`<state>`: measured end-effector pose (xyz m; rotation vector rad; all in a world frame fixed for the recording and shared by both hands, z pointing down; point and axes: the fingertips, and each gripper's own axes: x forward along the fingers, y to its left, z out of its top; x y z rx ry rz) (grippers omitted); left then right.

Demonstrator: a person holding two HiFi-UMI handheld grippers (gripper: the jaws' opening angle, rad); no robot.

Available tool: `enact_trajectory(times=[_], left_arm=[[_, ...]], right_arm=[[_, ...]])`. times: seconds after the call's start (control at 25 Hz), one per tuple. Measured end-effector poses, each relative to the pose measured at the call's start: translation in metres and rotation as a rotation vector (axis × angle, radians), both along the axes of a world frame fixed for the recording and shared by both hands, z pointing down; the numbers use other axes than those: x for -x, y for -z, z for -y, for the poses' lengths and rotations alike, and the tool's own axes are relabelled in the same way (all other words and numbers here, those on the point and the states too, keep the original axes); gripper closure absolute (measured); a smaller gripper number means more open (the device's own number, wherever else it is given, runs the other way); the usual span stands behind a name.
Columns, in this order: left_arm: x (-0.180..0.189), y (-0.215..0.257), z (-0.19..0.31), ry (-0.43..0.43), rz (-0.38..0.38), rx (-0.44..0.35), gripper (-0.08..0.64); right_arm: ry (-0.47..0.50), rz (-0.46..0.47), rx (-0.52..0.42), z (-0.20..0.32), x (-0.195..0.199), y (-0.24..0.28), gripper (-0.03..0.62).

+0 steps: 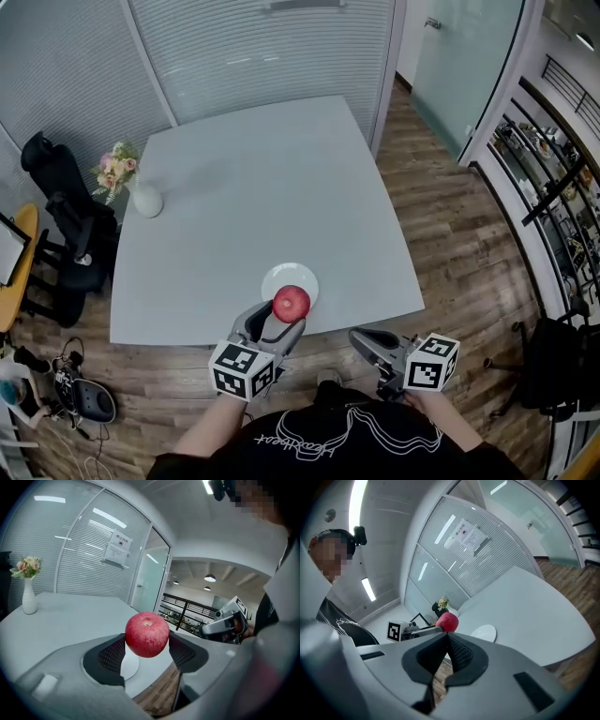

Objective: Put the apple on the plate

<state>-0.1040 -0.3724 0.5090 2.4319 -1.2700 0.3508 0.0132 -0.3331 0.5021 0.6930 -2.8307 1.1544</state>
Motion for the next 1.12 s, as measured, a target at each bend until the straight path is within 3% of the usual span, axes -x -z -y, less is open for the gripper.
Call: enact_trajectory(times=[0.68, 1.12], left_arm=[[-0.004, -0.063, 0.043, -0.004, 0.205, 0.034, 0.262], [0.012, -0.113, 0.067, 0.035, 0.261, 0.115, 0.262]], right_arm=[[-0.047, -0.015, 0.057, 0.020, -0.030, -0.021, 0.583], [-0.086, -0.052, 0.104, 0.029, -0.051, -0.036, 0.583]])
